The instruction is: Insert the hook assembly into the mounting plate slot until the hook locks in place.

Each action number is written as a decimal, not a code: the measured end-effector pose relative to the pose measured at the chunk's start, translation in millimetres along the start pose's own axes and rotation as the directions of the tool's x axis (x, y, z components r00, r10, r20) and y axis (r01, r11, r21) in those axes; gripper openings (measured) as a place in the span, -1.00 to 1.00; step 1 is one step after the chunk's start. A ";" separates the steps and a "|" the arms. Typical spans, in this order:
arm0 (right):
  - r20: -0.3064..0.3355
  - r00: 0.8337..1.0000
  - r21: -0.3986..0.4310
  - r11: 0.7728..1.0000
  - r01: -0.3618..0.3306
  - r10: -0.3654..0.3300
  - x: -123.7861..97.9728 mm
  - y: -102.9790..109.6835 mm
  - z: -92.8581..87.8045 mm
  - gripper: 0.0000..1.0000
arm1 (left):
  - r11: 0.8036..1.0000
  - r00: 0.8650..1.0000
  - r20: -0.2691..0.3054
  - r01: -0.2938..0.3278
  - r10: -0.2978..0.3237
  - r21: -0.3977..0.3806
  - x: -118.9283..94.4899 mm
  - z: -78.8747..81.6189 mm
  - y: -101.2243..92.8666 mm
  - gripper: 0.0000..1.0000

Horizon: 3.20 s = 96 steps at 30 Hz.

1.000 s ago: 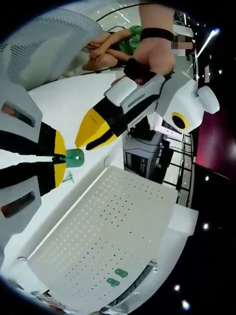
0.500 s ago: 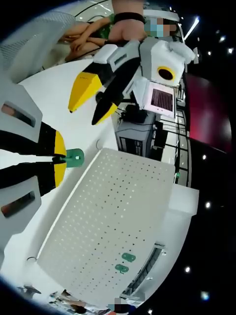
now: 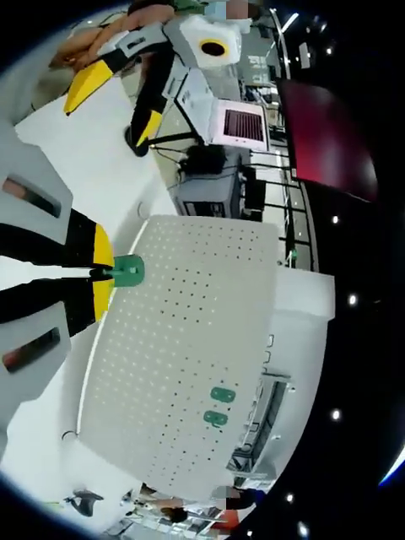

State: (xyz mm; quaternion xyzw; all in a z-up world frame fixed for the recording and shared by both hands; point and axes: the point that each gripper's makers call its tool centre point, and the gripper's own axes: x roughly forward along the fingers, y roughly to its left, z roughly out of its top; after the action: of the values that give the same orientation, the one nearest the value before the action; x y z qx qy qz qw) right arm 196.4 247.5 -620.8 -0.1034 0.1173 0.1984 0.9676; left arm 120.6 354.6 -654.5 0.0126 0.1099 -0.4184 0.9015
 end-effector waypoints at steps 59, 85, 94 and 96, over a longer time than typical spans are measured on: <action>0.170 0.959 0.324 0.932 0.162 -0.226 56.1 -106.8 83.3 -0.97 | 0.998 0.997 0.053 0.055 -0.055 -0.002 4.1 5.9 -29.4 0.63; 0.192 0.951 0.308 0.935 0.178 -0.244 95.8 -127.7 116.2 -0.98 | 0.997 0.997 0.016 0.071 -0.071 -0.001 7.9 -2.4 -8.4 0.58; 0.192 0.946 0.297 0.934 0.198 -0.262 101.8 -135.7 127.0 -0.98 | 0.998 0.998 0.011 0.065 -0.065 -0.004 4.1 -4.5 -3.4 0.58; 0.188 0.944 0.286 0.935 0.210 -0.270 103.1 -137.4 126.8 -0.98 | 0.998 0.998 0.004 0.067 -0.066 -0.003 4.0 -6.6 -3.5 0.56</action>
State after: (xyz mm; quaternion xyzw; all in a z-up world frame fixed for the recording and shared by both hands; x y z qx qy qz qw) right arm 368.2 192.2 -506.7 0.0350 0.0192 0.0711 0.9967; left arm 119.2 350.1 -661.5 0.0066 0.1092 -0.4480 0.8873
